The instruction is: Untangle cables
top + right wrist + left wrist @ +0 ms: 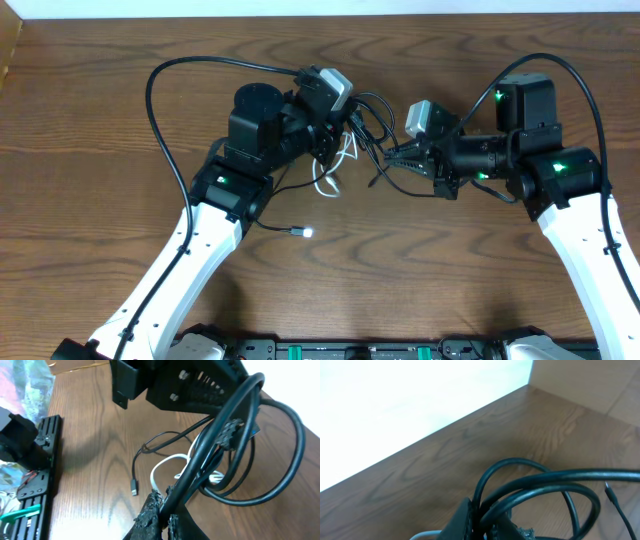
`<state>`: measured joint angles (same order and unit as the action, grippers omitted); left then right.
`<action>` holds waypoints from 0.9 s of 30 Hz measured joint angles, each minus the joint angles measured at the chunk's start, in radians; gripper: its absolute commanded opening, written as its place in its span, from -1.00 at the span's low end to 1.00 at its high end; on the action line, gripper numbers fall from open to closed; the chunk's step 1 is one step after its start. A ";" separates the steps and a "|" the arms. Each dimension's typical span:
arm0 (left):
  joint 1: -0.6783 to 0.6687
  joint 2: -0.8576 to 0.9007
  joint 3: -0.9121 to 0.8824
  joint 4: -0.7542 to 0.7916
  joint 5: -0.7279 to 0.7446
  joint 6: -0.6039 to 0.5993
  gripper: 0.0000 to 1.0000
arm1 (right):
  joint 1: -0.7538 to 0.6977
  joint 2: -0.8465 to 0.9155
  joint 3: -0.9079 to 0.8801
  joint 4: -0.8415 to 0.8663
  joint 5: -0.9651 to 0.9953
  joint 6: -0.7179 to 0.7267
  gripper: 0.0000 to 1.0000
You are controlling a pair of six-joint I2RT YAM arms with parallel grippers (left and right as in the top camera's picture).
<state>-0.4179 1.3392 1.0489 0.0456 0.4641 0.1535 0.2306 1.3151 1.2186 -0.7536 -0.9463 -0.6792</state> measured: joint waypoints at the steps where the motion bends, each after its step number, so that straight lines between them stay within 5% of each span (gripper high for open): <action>1: -0.003 0.000 0.000 -0.006 -0.019 -0.002 -0.85 | 0.000 0.000 0.000 -0.010 0.000 0.000 -0.98; 10: 0.030 0.002 0.000 -0.154 -0.505 -0.023 -0.85 | -0.002 -0.065 -0.001 -0.050 -0.051 0.000 -0.98; 16: 0.031 0.002 0.000 -0.131 -0.480 -0.023 -0.85 | -0.004 -0.093 -0.001 -0.049 0.008 0.000 -0.98; 21: 0.030 0.002 0.000 -0.043 -0.198 -0.023 -0.85 | -0.004 -0.093 -0.001 -0.045 0.098 0.007 -0.11; 23: 0.030 0.002 0.000 -0.005 -0.069 -0.023 -0.85 | -0.004 -0.093 -0.001 -0.045 0.124 0.011 0.82; 24: 0.030 0.002 0.000 0.010 0.003 -0.023 -0.85 | -0.005 -0.093 -0.001 -0.046 0.133 0.011 0.99; 27: 0.029 0.002 0.000 0.054 0.217 -0.023 -0.85 | -0.005 -0.091 -0.001 -0.047 0.198 0.011 0.98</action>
<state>-0.3885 1.3411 1.0489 0.0998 0.6811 0.1310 0.2256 1.2240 1.2179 -0.8001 -0.7479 -0.6682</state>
